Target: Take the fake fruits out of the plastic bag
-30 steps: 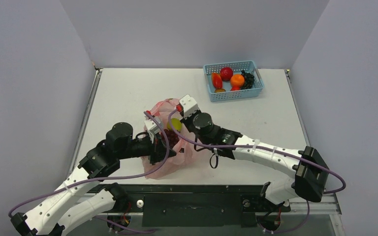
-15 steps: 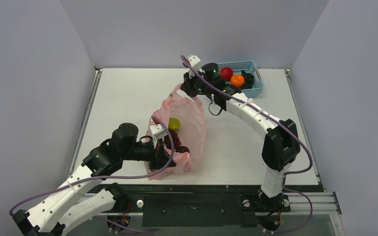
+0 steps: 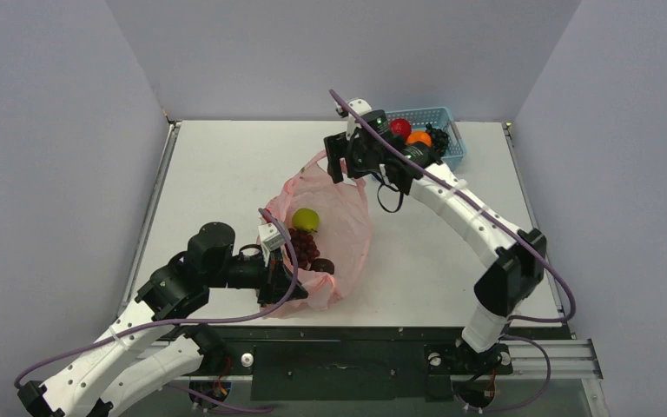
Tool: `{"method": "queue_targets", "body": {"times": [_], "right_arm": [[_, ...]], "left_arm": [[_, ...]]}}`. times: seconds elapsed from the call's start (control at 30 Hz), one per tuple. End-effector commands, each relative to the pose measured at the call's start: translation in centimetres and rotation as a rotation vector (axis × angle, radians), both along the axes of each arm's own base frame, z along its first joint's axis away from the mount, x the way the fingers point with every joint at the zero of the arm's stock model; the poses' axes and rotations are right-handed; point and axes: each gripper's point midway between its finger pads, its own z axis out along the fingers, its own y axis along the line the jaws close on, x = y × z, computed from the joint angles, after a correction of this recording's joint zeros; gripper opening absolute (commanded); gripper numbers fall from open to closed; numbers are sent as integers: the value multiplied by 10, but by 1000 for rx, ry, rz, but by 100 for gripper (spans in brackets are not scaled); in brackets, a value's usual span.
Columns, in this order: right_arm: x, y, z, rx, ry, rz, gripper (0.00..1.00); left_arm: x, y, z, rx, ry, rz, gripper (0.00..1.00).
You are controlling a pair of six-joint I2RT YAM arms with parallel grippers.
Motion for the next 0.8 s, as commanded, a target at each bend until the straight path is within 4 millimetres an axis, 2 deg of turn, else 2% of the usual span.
{"method": "queue_targets", "body": {"times": [0.0,0.03,0.07,0.1,0.13,0.17,0.2,0.23,0.27,0.3,0.33,0.37,0.4,0.43,0.47,0.5,0.53,0.57,0.6,0.63,0.67,0.7,0.73,0.77], "right_arm": [[-44,-63,45,-8,-15,-253,76],[-53,-70,61,24,-39,-276,78],[-61,-74,60,27,-32,-281,80],[-73,-78,77,77,-53,-289,81],[-80,-80,78,91,-51,-292,84],[-95,-80,94,151,-68,-283,84],[-102,-76,95,182,-67,-264,85],[-125,-65,111,271,-55,-174,85],[-133,-52,108,322,-54,-106,85],[-164,-35,103,367,-17,59,86],[-187,-15,115,444,-30,229,85],[-213,-10,97,440,-27,340,84],[-231,1,106,501,-58,465,84],[-251,3,86,505,-35,528,84],[-263,9,96,568,-69,602,85],[-278,11,82,584,-31,641,85],[-288,15,89,623,-56,694,85],[-303,20,82,623,-40,737,85],[-306,22,83,625,-61,736,85],[-317,26,76,612,-61,764,85],[-314,27,73,601,-85,732,84],[-320,30,61,580,-72,734,82],[-315,32,61,578,-112,684,80],[-312,32,50,559,-115,658,73]], "left_arm": [[-2,-2,4,-33,-10,-19,0],[-2,-1,3,-31,-9,-16,0],[-2,-1,3,-31,-10,-14,0],[-2,-1,3,-30,-10,-13,0],[-1,-1,3,-30,-9,-11,0],[-1,-2,3,-31,-10,-10,0],[0,-2,3,-30,-13,-5,0],[1,-2,4,-32,-16,-2,0],[2,-2,5,-32,-20,2,2],[3,-2,7,-35,-25,6,8],[4,-2,8,-36,-28,8,11],[4,-2,11,-38,-31,7,15],[4,-2,12,-39,-35,6,16],[5,-2,13,-37,-36,8,17],[5,-2,13,-35,-37,8,18],[5,-3,15,-36,-38,9,17],[6,-3,15,-34,-39,10,17],[7,-3,15,-34,-39,12,18],[8,-4,15,-33,-37,18,18],[9,-4,15,-34,-36,20,19],[9,-5,16,-36,-31,23,21],[9,-5,17,-38,-23,29,27],[10,-4,20,-41,-26,41,30],[12,-3,21,-40,-19,58,37]]}}
